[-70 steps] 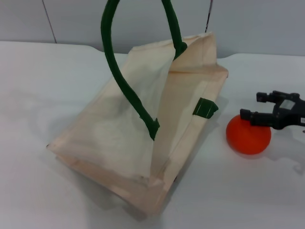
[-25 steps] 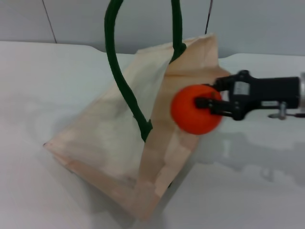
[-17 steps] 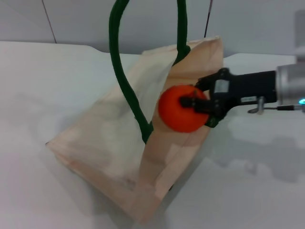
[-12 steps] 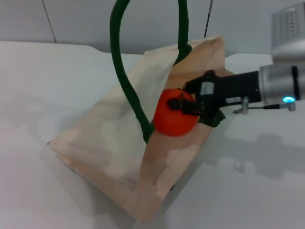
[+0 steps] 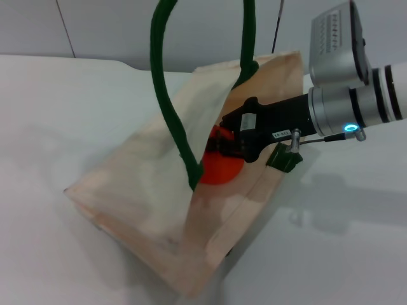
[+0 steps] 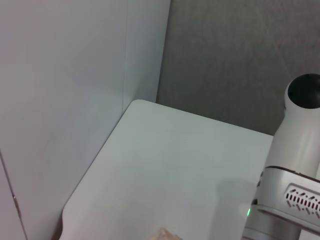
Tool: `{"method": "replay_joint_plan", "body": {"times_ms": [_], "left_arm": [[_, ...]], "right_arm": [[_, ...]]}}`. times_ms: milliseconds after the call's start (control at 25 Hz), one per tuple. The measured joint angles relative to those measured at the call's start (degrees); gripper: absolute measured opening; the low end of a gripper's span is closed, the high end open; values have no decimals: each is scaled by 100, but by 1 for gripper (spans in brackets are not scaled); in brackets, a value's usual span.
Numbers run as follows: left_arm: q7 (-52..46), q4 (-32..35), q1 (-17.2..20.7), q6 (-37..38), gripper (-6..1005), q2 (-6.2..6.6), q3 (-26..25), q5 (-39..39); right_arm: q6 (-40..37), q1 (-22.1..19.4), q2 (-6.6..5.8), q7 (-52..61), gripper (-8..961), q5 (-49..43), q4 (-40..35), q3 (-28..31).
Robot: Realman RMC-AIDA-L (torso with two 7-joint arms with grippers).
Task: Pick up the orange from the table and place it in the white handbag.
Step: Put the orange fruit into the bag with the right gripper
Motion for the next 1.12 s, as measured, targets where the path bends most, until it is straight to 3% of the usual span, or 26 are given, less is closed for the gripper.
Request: {"method": "replay_joint_plan", "body": {"times_ms": [80,720,840,1120], "left_arm": [[0,3,2,-2,116,1,0,-1],[0,23,87,-12,116,12,0,4],[0,23,134,-12,116,46,0,3],[0,23,152,-6,116,57,-1,0]], "right_arm": [[-5,16,0,0,187,2,10,16],[-243,-211,-48,-3,559,185,-54,46],[-261,-244,-52,-9,794,201,-77,50],[-300,-601,-76,65,888,231,-438,170]]}}
